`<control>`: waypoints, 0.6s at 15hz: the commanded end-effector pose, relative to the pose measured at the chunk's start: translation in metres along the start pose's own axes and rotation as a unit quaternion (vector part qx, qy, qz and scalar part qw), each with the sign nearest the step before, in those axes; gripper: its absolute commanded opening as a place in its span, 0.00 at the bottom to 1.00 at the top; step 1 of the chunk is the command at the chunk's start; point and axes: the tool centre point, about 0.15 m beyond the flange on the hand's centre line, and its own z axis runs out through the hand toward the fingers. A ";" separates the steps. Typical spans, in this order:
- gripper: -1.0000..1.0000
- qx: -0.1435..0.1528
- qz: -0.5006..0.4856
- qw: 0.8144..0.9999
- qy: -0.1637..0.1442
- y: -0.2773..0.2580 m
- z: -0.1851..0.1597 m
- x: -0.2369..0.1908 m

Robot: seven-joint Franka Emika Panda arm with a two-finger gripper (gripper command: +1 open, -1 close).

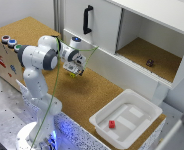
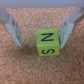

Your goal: Place the yellow block on top of the drawer

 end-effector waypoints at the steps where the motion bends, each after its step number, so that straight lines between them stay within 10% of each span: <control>1: 0.00 -0.054 0.027 0.998 -0.018 -0.008 0.013 0.004; 9: 0.00 -0.075 -0.020 0.995 0.066 -0.047 -0.107 0.064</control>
